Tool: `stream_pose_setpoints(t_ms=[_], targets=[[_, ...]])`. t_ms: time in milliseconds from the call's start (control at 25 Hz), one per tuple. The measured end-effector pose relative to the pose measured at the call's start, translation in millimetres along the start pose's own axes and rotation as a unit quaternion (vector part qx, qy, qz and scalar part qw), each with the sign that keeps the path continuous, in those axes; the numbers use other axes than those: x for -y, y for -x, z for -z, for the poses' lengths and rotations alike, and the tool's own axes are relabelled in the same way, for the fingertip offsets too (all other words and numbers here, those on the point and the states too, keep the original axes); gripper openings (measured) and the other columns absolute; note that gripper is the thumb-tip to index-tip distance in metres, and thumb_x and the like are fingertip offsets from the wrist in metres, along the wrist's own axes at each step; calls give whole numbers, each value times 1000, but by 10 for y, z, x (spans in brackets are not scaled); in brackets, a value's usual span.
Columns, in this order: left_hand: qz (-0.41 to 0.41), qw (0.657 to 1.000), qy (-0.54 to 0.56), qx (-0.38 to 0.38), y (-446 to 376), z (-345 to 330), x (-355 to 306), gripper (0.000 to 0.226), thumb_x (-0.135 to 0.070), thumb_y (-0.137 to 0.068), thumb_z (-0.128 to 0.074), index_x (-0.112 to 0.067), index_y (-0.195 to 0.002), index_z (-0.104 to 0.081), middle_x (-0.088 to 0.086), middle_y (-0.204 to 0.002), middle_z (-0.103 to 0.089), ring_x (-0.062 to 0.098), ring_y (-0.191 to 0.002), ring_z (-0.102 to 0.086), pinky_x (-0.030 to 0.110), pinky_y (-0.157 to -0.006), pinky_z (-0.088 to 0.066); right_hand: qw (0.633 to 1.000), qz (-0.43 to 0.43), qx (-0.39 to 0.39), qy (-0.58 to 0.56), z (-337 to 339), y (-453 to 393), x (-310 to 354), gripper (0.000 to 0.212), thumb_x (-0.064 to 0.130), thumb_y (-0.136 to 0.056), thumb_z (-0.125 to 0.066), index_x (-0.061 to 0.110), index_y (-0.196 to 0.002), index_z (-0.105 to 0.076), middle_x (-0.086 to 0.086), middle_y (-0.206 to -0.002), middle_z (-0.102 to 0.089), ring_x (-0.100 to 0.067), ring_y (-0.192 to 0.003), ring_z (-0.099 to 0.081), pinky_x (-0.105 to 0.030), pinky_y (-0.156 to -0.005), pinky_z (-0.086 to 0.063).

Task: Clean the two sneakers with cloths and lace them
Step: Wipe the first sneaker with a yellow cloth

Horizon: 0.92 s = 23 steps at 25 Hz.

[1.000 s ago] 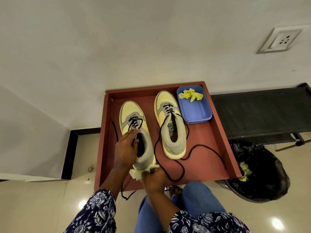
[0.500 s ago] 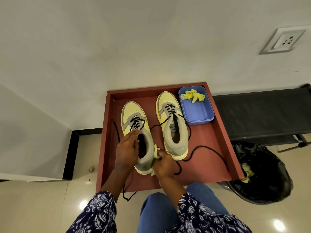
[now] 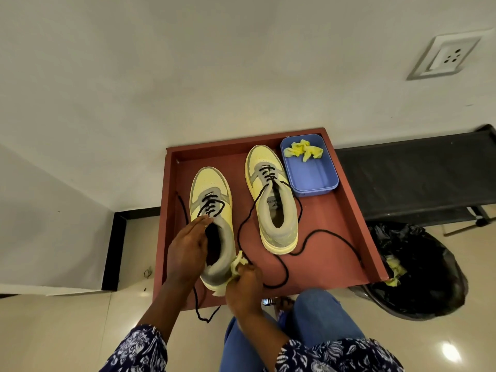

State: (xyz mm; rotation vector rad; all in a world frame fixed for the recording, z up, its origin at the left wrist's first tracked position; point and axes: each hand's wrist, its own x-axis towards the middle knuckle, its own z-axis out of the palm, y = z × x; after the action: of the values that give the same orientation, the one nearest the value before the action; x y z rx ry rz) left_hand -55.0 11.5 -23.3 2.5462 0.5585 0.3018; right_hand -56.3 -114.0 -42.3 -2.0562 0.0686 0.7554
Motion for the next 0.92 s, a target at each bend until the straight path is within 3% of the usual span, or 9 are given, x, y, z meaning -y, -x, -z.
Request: stream_pose_setpoints(t_ms=[120,280,400,480,640,760,920], targets=[[28,1000,2,-7,-50,-20,-42,36,0,-91,-49,-9,-125,-57,12,-125,-59,28,-108,-59,27,-85,-45,999,0,10,-40,82,-118,69,30,-6,-85,-42,1,-103,-65,-14,-107,-66,-18,-89,-54,-22,-77,-38],[51,998,5,-26,-107,-80,-53,35,-1,-91,-47,-10,-123,-58,11,-122,-60,28,-104,-60,23,-78,-44,996,18,52,-74,207,-309,218,43,-6,-86,-41,14,-118,-62,-6,-111,-66,-23,-104,-59,-30,-90,-48],[44,999,7,-32,-114,-86,-13,35,2,-90,-49,-11,-121,-61,11,-118,-64,28,-99,-63,24,-76,-46,993,16,70,-92,225,-532,344,43,-3,-83,-39,18,-109,-67,-8,-105,-69,-28,-99,-61,-41,-87,-53],[37,999,0,-37,-111,-84,0,35,2,-89,-51,-11,-119,-62,11,-114,-66,27,-92,-64,23,-71,-46,989,16,89,-118,198,-702,402,46,-3,-83,-39,19,-115,-63,-9,-109,-68,-27,-98,-61,-39,-80,-54],[28,998,-1,-54,-103,-101,2,35,4,-86,-54,-11,-116,-65,11,-108,-68,27,-86,-65,22,-67,-46,982,9,120,-144,77,-935,351,61,1,-80,-35,20,-137,-44,-4,-132,-56,-21,-121,-52,-42,-104,-43],[26,998,1,-63,-95,-113,5,33,4,-86,-55,-10,-115,-65,11,-108,-68,27,-88,-66,22,-68,-46,987,15,103,-121,46,-852,222,59,7,-81,-35,29,-134,-46,3,-130,-58,-17,-119,-53,-39,-104,-44],[22,997,3,-70,-91,-132,13,33,4,-86,-55,-9,-114,-65,11,-108,-68,27,-89,-66,21,-71,-45,994,17,75,-76,90,-608,94,47,4,-88,-37,25,-124,-57,1,-120,-64,-21,-110,-58,-35,-95,-48]])
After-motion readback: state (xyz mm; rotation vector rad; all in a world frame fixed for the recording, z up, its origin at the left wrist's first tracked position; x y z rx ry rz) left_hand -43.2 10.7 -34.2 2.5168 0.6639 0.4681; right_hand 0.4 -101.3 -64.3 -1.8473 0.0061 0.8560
